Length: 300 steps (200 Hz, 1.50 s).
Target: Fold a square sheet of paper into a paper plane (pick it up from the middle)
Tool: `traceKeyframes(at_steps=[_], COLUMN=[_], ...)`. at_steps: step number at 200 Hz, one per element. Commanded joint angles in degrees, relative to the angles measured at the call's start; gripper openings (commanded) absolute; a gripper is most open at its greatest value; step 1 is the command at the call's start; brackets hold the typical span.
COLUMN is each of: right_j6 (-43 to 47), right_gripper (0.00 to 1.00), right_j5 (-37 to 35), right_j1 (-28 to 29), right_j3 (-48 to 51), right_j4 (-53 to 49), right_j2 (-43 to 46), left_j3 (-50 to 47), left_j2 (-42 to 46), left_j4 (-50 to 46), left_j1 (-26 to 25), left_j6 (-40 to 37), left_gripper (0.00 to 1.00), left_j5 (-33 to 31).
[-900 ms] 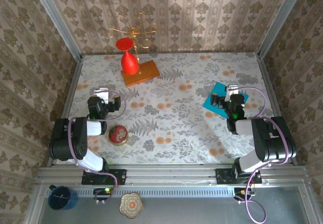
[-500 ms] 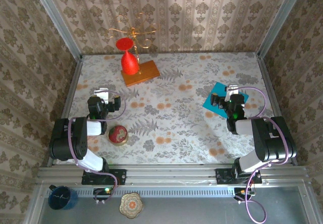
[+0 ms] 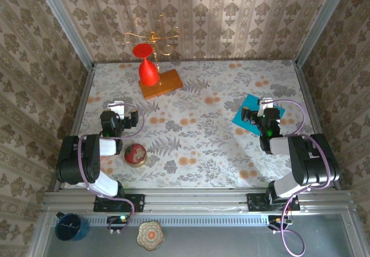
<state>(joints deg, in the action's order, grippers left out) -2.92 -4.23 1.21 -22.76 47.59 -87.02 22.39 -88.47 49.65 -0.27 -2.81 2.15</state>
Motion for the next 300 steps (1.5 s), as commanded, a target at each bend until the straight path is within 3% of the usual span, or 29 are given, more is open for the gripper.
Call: traceKeyframes(at_steps=[1, 35, 65, 100, 117, 141, 166, 187, 221, 260, 300], right_j6=[0.9, 0.8, -0.2, -2.7, -8.4, -15.8, -18.8, -21.2, -27.8, -32.7, -36.1], right_gripper=[1.0, 1.0, 1.0, 1.0, 1.0, 1.0, 1.0, 1.0, 1.0, 1.0, 0.93], right_j5=[0.4, 0.4, -3.1, -6.3, -6.3, -4.2, 0.6, 5.3, 7.9, 12.1, 13.6], right_j1=[-0.3, -0.4, -0.2, 0.0, 0.0, 0.0, 0.0, 0.0, -0.8, -1.9, -3.4], right_j3=[-1.5, -1.4, -1.5, -4.4, -7.2, -12.1, -17.6, -20.3, -26.6, -33.5, -38.7], right_j4=[-0.3, -0.2, -1.8, -17.1, -26.6, -40.4, -51.6, -55.8, -63.9, -67.7, -70.1], right_j2=[-0.9, -0.7, 1.9, 14.1, 18.6, 22.7, 22.4, 20.4, 13.2, 1.8, -7.4], left_j3=[0.8, 1.2, 6.0, 10.8, 13.9, 20.5, 23.9, 23.7, 22.9, 21.3, 19.2], left_j2=[-0.2, 0.7, 7.6, 16.1, 19.4, 20.7, 20.2, 20.4, 20.1, 17.5, 15.7], left_j4=[0.5, -0.6, -15.7, -31.0, -39.7, -52.7, -59.5, -60.7, -61.3, -58.1, -52.1], left_j1=[0.2, -0.2, -0.6, -0.8, -0.7, -0.7, -0.3, -0.7, -5.4, -15.9, -25.3], left_j6=[-0.4, -0.5, 1.6, 6.6, 14.2, 21.3, 25.5, 26.5, 27.1, 30.1, 34.7], left_gripper=[1.0, 1.0, 1.0, 1.0, 1.0, 1.0, 1.0, 1.0, 0.99, 0.99, 1.0], left_j5=[-0.1, -1.4, -6.5, -6.2, -6.3, -1.5, 4.4, 10.0, 12.9, 10.1, 7.2])
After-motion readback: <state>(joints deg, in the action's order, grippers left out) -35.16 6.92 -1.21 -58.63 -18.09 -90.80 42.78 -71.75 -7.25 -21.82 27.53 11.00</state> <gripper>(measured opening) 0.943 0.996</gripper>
